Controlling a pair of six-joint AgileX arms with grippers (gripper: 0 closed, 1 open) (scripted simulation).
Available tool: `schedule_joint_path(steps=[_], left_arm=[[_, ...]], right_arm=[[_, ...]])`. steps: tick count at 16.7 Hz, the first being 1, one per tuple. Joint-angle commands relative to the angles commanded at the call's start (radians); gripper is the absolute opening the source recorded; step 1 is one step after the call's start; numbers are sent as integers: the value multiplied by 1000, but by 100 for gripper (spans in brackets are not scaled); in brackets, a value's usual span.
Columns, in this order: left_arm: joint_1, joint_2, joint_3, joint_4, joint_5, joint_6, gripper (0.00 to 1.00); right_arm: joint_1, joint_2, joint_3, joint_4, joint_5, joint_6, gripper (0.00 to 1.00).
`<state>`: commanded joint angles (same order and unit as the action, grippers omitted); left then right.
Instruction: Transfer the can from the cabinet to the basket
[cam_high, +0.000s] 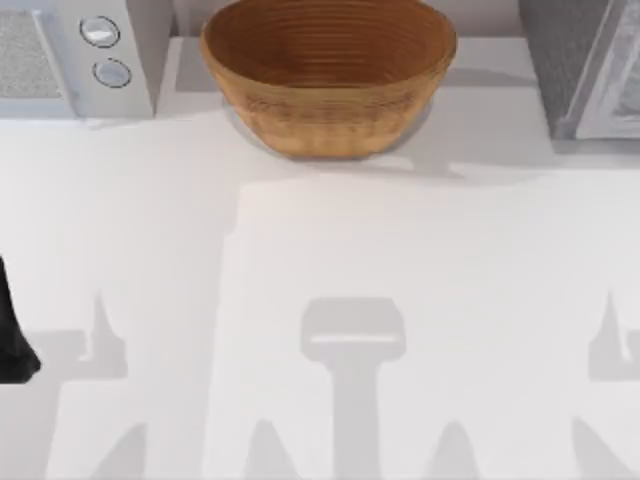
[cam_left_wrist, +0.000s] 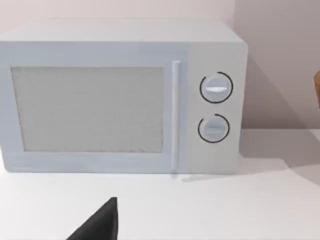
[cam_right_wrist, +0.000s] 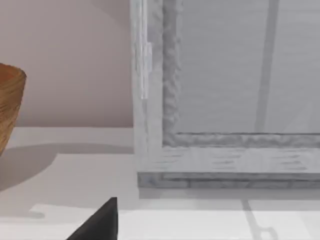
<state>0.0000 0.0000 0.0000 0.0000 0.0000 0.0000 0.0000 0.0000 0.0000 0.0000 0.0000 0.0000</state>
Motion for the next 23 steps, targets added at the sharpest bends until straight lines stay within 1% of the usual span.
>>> schedule_joint_path(steps=[4,8,11,19,23], left_arm=[[0,0,0,0,0,0,100],[0,0,0,0,0,0,100],[0,0,0,0,0,0,100],[0,0,0,0,0,0,100],[0,0,0,0,0,0,100]], right_arm=[[5,27,32,-7,3,1,100],[29,181,221,-52,25,2,100],[53,363,451,-110,53,3,100],[128,935,1203,-294,140,9,100],[161,1166,1523,-368,174,12,100]])
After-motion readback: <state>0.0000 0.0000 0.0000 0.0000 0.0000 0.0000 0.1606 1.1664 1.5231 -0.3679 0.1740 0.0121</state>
